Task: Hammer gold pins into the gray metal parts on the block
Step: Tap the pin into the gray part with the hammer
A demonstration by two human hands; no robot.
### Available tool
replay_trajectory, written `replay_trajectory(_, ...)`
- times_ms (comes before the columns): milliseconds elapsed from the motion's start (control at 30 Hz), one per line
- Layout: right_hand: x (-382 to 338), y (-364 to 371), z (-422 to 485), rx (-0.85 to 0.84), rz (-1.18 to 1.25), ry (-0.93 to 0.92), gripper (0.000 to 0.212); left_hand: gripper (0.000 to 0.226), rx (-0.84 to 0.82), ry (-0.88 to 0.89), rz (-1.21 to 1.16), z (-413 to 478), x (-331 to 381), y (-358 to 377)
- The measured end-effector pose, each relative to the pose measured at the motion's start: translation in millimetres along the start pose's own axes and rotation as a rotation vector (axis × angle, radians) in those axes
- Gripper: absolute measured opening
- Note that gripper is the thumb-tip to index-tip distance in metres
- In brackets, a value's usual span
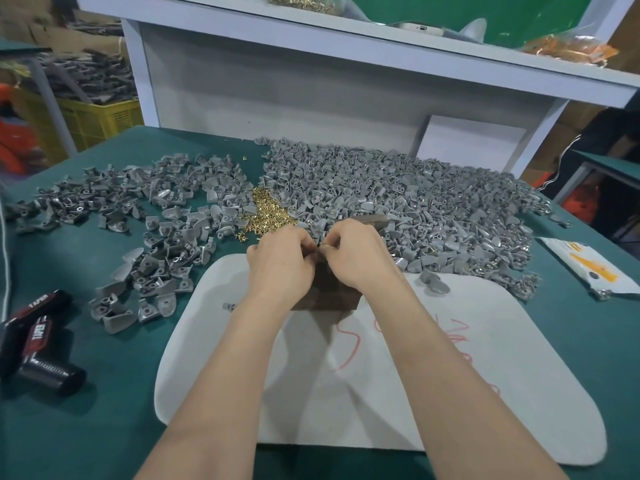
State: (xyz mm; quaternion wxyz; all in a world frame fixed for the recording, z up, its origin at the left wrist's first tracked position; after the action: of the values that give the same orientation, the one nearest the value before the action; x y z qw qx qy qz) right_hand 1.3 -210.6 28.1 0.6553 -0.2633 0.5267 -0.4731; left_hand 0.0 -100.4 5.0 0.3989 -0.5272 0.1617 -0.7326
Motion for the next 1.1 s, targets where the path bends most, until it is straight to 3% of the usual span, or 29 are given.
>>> replay_trajectory(267,9.8,4.7,3.5,0.01,0.095,-0.031,0.012,0.005,0.006,-0.015,-0.018,0.5,-2.5,-1.2)
replay_trajectory(367,37.3,-11.8,5.7,0.202,0.286,0.069,0.015,0.011,0.005,-0.017,-0.024,0.6,-2.8,-0.6)
replay_trajectory(433,61.8,-22.0,3.5,0.304,0.218,0.137,0.021,0.013,0.002,-0.019,-0.027,0.6,-3.1,0.4)
replay_trajectory(533,85.1,-12.6,-2.7,0.079,-0.116,0.197,0.028,0.01,-0.001,-0.01,-0.001,1.4,-3.3,2.1)
replay_trajectory(600,90.0,-4.6,-3.8,-0.049,-0.199,0.228,0.027,0.007,-0.006,-0.003,0.021,1.6,-3.6,3.0)
replay_trajectory(667,91.5,-4.2,-2.5,-0.066,-0.132,0.254,0.027,0.007,-0.014,0.0,0.027,0.8,-3.8,3.5)
replay_trajectory(767,91.5,-6.9,-9.6,0.01,0.214,0.327,0.016,0.008,-0.015,-0.002,0.026,0.4,-3.9,3.7)
replay_trajectory(867,85.9,-23.3,-19.2,0.088,0.304,0.212,0.014,0.012,-0.015,-0.013,0.03,-0.1,-3.1,3.4)
replay_trajectory(967,74.4,-46.2,-27.0,0.162,0.162,-0.017,0.043,0.015,-0.014,-0.027,0.022,-0.1,-0.5,1.9)
replay_trajectory(1100,56.6,-67.8,-46.3,0.331,0.154,-0.153,0.051,0.014,-0.016,-0.048,0.001,-1.9,-0.4,0.6)
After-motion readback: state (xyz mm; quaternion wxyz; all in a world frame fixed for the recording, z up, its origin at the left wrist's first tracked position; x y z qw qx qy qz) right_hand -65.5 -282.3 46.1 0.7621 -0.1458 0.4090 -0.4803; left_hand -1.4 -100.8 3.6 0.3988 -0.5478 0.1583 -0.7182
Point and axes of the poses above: each hand's wrist, its own z-axis towards the middle knuckle, its own y-axis out of the palm, x = y × z, the point moved 5 cm from there along z, towards the middle knuckle, and after that the axes turned 14 degrees about x, right-handed, at the moved point
